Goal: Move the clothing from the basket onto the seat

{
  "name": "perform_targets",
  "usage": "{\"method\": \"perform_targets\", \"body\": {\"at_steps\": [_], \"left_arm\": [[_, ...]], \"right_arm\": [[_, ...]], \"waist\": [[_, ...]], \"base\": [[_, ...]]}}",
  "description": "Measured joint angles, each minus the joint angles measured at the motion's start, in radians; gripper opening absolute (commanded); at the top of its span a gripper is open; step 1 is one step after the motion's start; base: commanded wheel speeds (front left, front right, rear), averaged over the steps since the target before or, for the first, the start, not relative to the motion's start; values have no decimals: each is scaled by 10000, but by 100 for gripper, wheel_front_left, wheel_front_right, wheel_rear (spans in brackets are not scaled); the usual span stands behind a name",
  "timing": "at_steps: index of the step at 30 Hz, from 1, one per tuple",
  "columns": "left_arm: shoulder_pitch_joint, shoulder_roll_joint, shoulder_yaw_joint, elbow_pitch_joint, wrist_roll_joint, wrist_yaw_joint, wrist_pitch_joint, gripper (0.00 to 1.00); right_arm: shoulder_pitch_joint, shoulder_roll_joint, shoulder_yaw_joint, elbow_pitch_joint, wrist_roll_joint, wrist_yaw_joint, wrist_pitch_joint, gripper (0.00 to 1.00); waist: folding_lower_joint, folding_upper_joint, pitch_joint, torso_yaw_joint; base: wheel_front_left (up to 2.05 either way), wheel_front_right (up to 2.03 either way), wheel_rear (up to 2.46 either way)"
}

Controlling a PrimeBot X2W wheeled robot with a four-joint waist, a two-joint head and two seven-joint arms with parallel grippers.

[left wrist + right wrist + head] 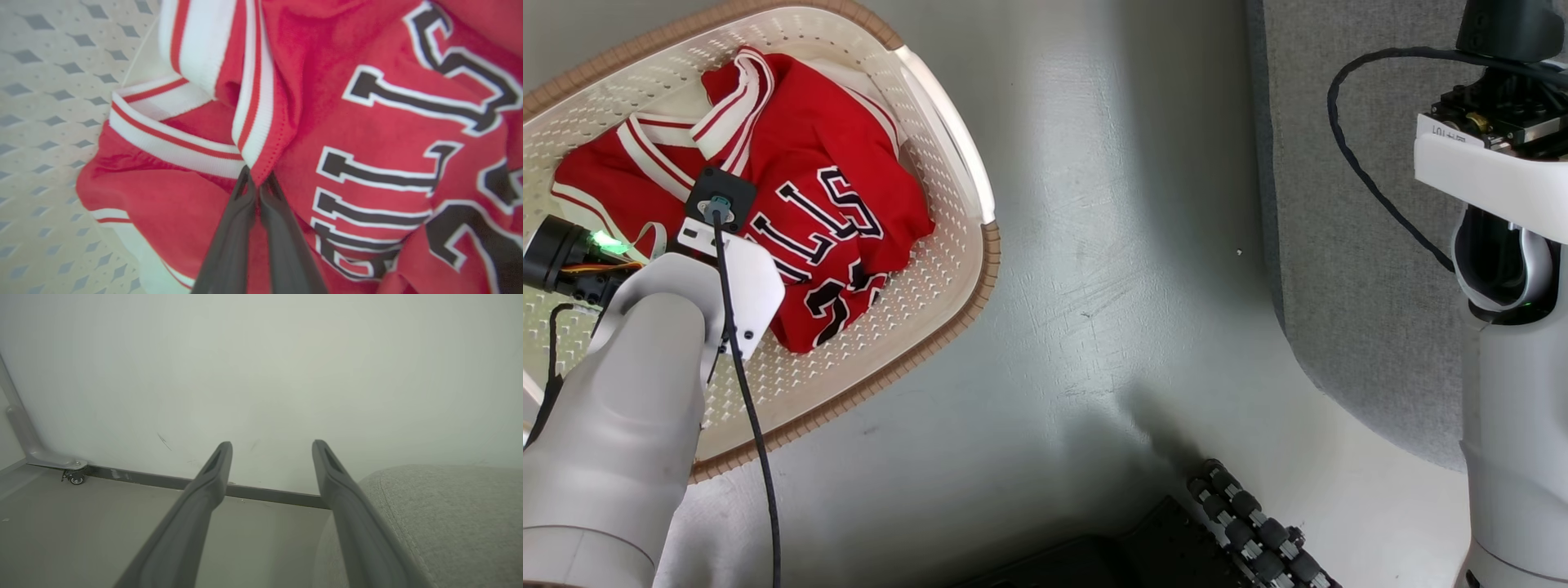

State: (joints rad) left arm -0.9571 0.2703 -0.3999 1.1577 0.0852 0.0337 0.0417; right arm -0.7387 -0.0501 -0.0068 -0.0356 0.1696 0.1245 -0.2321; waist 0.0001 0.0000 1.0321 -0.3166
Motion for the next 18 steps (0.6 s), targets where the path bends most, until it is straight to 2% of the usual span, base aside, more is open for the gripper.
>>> {"method": "perform_targets", "body": {"at_steps": [18], "left_arm": [[-69,-238,134,-75,-134,121,-966,0]], "right_arm": [[-25,2,-209,276,2,0,-159,100]], "waist": [[-1,0,-212,228]], "base": [[0,0,0]]}}
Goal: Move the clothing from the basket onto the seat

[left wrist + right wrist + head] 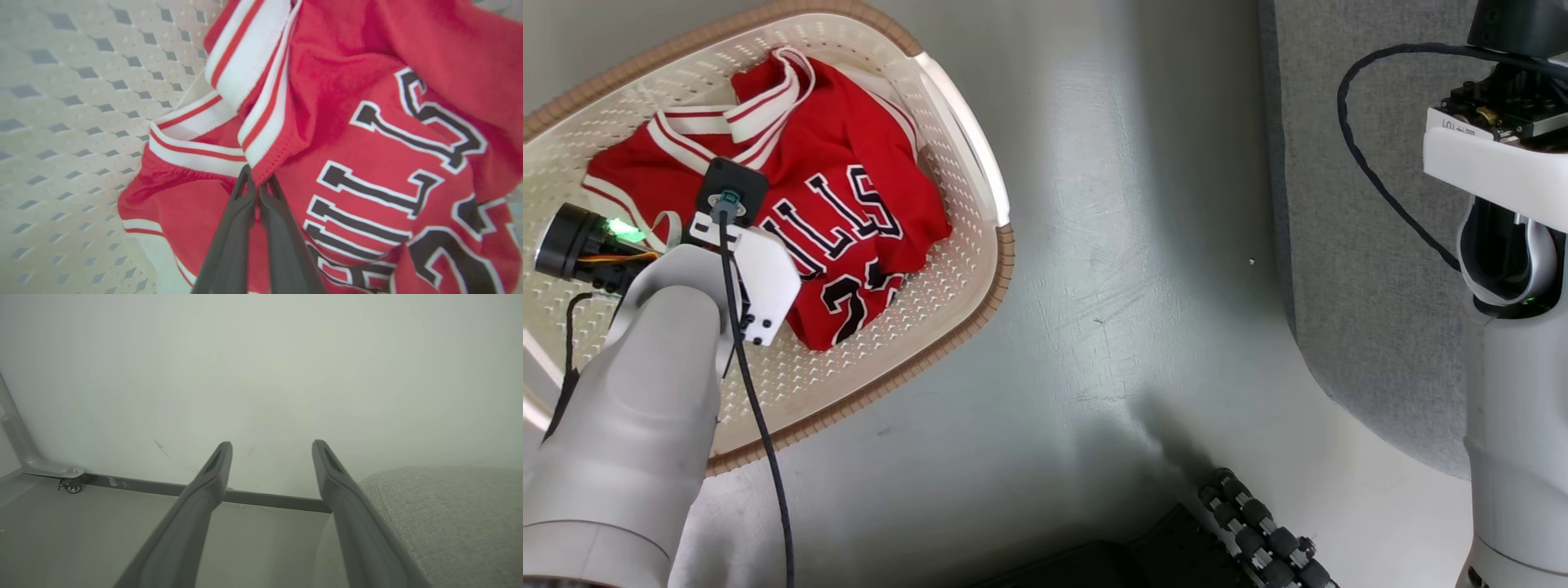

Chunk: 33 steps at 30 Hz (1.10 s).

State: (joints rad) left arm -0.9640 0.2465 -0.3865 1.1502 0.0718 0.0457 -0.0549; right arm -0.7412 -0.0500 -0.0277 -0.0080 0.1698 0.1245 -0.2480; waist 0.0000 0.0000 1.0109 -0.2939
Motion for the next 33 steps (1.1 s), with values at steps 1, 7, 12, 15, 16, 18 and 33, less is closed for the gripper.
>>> {"method": "perform_targets", "body": {"at_steps": [1,7,12,15,16,18,33], "left_arm": [[3,-36,23,-4,-36,19,-79,0],[15,-138,77,-59,-113,71,-374,0],[133,-136,100,-165,-178,84,-663,0],[210,-127,56,-205,-176,84,-886,0],[228,-119,44,-230,-176,84,-986,0],[267,-96,19,-274,-169,81,-1120,0],[802,-295,148,-1266,-529,56,-1831,0]], "right_arm": [[-4,0,-2,29,0,0,-2,100],[-5,-2,-19,144,-2,0,-19,100],[-4,-2,-67,244,-13,0,-42,100],[-4,-2,-69,336,-17,0,-42,100],[-3,-2,-69,364,-21,0,-42,100],[-3,-2,-69,403,-27,0,-44,100],[36,-21,146,757,-577,0,-46,100]], "waist": [[0,0,-26,26],[0,0,-194,163],[0,0,-402,312],[0,0,-538,400],[0,0,-584,430],[0,0,-676,487],[0,0,-1448,951]], "base": [[0,0,0],[0,0,0],[0,0,0],[0,0,0],[0,0,0],[0,0,0],[0,0,0]]}}
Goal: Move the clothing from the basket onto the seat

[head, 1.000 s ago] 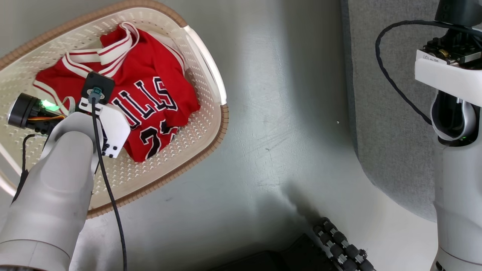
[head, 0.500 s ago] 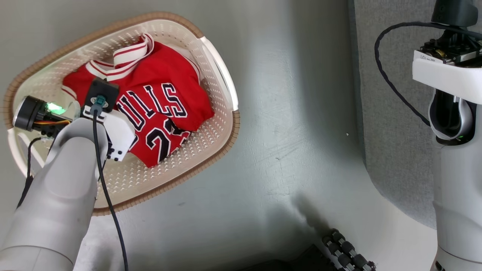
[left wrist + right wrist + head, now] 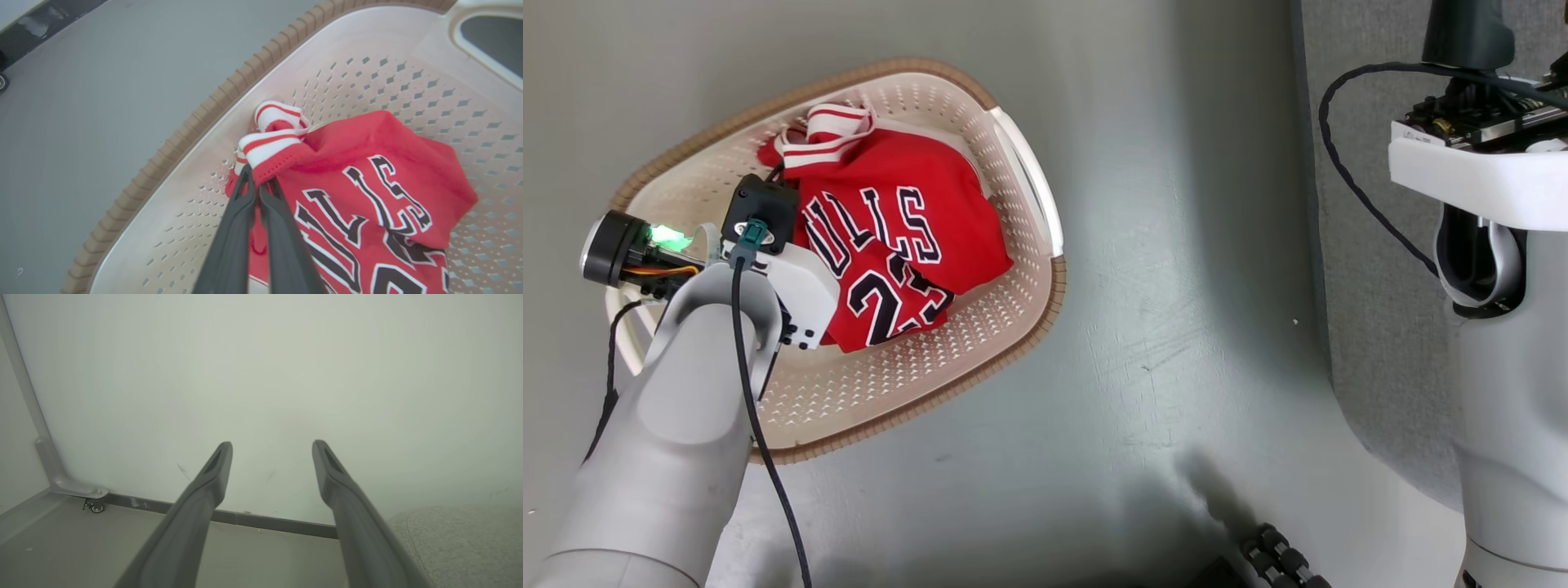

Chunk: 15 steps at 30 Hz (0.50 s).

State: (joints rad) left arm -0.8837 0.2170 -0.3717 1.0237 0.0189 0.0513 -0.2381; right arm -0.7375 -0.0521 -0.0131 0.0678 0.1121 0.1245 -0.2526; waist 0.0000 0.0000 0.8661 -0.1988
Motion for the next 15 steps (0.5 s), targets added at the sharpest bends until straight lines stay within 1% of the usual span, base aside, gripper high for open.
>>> {"method": "perform_targets", "body": {"at_steps": [10,15], "left_arm": [[460,-205,251,-1168,-359,2,-90,0],[783,-309,412,-2029,-694,2,-90,0]], "right_arm": [[210,-109,190,280,-88,0,-13,100],[210,-211,276,382,-153,0,-21,100]], "waist": [[0,0,-548,332],[0,0,-856,508]], "base": [[0,0,0],[0,0,0]]}}
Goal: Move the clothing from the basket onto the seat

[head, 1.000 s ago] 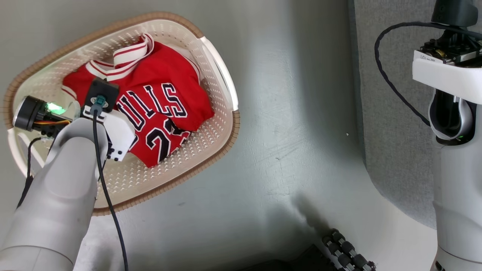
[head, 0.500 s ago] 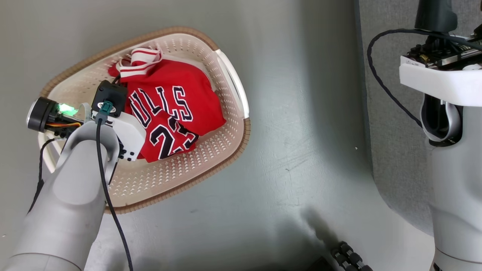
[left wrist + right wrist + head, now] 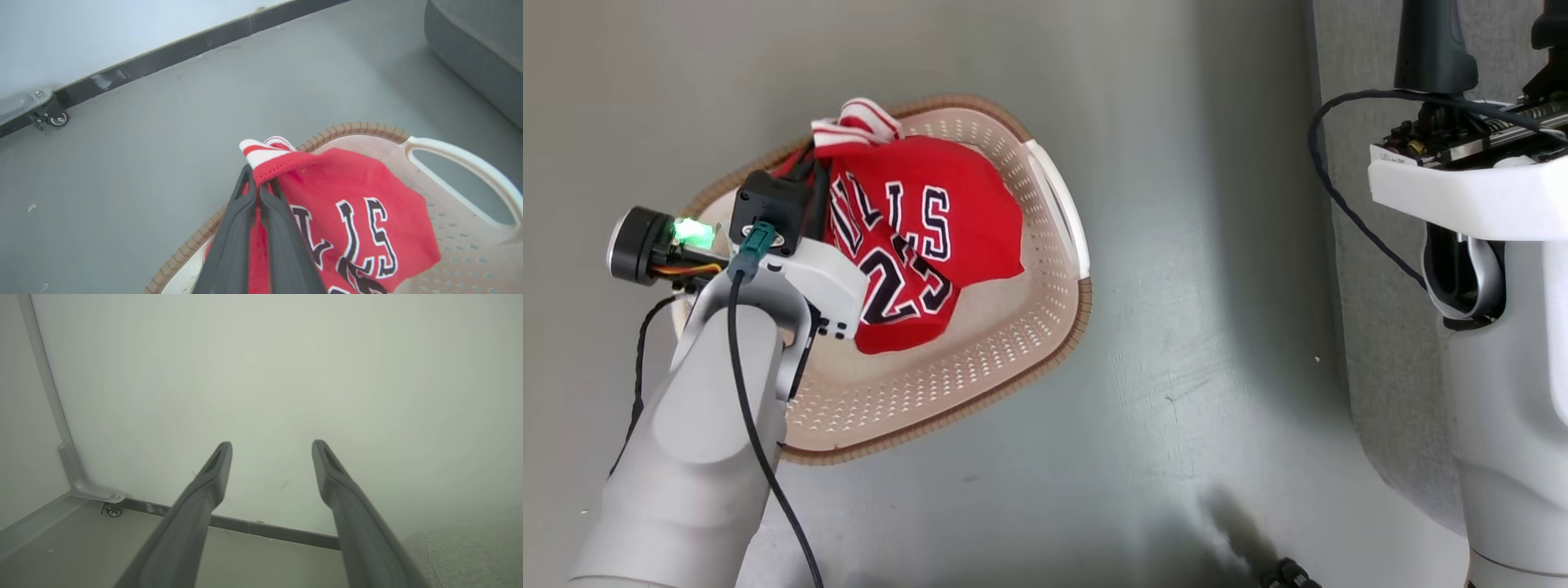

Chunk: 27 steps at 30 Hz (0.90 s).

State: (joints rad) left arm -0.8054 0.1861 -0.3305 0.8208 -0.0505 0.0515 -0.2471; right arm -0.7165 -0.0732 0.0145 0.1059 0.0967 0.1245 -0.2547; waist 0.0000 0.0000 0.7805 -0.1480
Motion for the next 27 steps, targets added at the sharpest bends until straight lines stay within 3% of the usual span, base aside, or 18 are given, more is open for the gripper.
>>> {"method": "perform_targets", "body": {"at_steps": [27], "left_arm": [[2094,339,1011,-5283,-723,201,-13,0]], "right_arm": [[865,-556,566,861,13,0,-4,100]], "waist": [[0,0,-2212,839]], "base": [[0,0,0]]}}
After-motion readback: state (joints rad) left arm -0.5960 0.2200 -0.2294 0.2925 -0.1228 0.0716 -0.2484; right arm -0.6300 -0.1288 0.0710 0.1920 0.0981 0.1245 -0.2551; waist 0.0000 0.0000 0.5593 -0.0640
